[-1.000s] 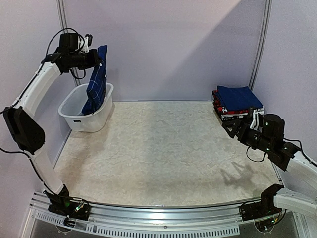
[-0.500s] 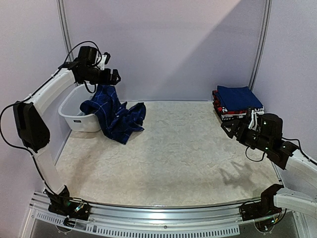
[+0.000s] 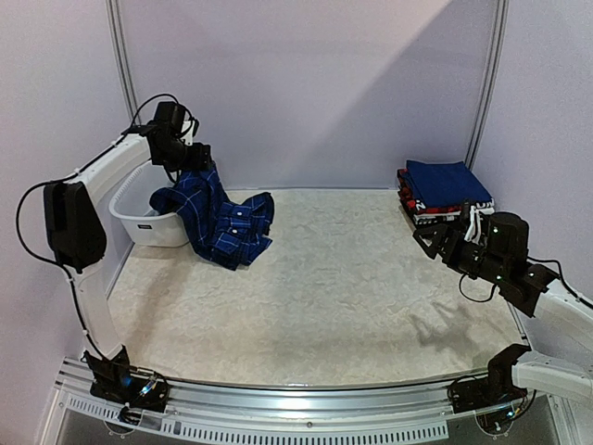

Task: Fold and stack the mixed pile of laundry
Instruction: Pick up the rectangle-folded shirt from the corner of the board.

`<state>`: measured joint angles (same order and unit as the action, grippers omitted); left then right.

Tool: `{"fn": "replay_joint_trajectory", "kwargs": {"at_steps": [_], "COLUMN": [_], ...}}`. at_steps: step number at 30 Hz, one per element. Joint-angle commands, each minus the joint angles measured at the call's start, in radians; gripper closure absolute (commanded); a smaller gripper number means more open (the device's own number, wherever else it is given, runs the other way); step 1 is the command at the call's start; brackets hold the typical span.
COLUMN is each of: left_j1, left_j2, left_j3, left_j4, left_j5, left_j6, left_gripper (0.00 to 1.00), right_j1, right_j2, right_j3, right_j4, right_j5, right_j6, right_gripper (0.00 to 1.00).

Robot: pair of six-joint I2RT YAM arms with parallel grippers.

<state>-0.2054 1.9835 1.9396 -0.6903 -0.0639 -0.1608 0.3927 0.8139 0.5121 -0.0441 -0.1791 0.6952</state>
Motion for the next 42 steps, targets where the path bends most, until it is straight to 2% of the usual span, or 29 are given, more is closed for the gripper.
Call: {"fn": "replay_joint_trajectory", "kwargs": {"at_steps": [1,14,16,21,25,29,37,39,42], "left_j1": [0.004,0.012,0.013,0.014,0.012,0.013,0.016,0.017,0.018], "left_j2": [0.109,0.301,0.307,0.307,0.313,0.326,0.341,0.347,0.355], "left_j3": [0.127,0.226,0.227,0.226,0.236,0.247,0.258,0.259,0.256], "left_j4": [-0.056,0.015,0.03,0.065,0.072,0.072,0.071,0.073,0.078], "left_j5": [-0.035,-0.03,-0.026,-0.032,-0.051,-0.063,-0.074,-0.077,-0.074], "left_j6": [-0.02,-0.102,-0.107,-0.12,-0.127,-0.129,-0.143,-0.145,-0.147], "left_gripper": [0.23,0.43,0.51,0.79,0.87,1.0,1.0,0.9,0.64], "right_j1": [0.006,0.008,0.008,0.008,0.007,0.008,0.006,0.008,0.008], "right_j2": [-0.008,-0.01,-0.01,-0.014,-0.018,-0.027,-0.029,-0.022,-0.006], "right_j3": [-0.009,-0.015,-0.014,-0.014,-0.014,-0.014,-0.015,-0.013,-0.006], "right_j4": [0.006,-0.007,-0.008,-0.017,-0.02,-0.022,-0.021,-0.017,-0.015], "right_j5": [-0.006,0.006,0.007,0.006,0.004,0.003,0.007,0.009,0.002], "right_j6": [0.002,-0.008,-0.008,-0.01,-0.008,-0.007,-0.006,-0.008,-0.01], "right_gripper": [0.01,0.01,0.01,0.01,0.01,0.01,0.01,0.01,0.01]}}
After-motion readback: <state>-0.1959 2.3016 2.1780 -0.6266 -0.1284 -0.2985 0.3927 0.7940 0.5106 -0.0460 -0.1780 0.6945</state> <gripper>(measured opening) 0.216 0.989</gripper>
